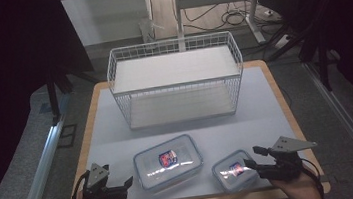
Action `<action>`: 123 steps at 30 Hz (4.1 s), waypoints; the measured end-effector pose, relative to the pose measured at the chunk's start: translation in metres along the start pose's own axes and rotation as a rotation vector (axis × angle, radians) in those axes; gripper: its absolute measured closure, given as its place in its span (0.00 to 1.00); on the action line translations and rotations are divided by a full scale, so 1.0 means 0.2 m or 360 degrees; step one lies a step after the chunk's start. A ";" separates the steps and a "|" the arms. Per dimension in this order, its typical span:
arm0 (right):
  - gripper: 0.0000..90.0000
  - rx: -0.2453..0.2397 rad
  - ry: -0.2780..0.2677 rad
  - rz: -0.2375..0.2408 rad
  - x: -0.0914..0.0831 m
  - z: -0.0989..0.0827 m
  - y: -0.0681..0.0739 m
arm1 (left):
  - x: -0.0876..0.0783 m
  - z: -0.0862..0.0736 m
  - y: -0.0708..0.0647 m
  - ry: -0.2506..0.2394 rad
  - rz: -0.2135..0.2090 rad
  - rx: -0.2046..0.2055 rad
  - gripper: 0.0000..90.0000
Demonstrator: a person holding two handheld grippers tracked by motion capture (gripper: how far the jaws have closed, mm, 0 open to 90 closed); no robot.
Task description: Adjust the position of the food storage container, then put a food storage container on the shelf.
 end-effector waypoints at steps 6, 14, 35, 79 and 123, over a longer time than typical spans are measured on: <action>0.75 -0.0086 0.0104 0.0175 0.07 0.03 0.14 | 0.00 0.00 0.00 0.0007 0.0008 -0.0015 0.07; 0.99 -0.0292 0.0157 0.0268 0.15 0.04 0.39 | 0.01 0.00 0.01 0.0013 0.0014 -0.0029 0.08; 0.99 -0.0438 0.0356 -0.0056 0.24 -0.01 0.47 | 0.01 0.00 0.00 0.0034 0.0003 0.0009 0.09; 0.97 -0.0142 0.0298 -0.0117 0.37 0.11 0.21 | 0.46 0.32 -0.11 0.0355 -0.0265 -0.0019 0.97; 0.27 -0.0217 0.0177 -0.0073 0.26 0.08 0.06 | 0.23 0.23 -0.09 0.0135 -0.0229 0.0093 0.07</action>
Point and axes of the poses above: each handheld gripper's, and its own axes: x roughly forward along the jaws, z roughly out of its top, y roughly to its left, the point moved 1 cm from there along x, roughly forward along the jaws, and after that the axes turned 9 degrees about -z, right-handed, at the moved point
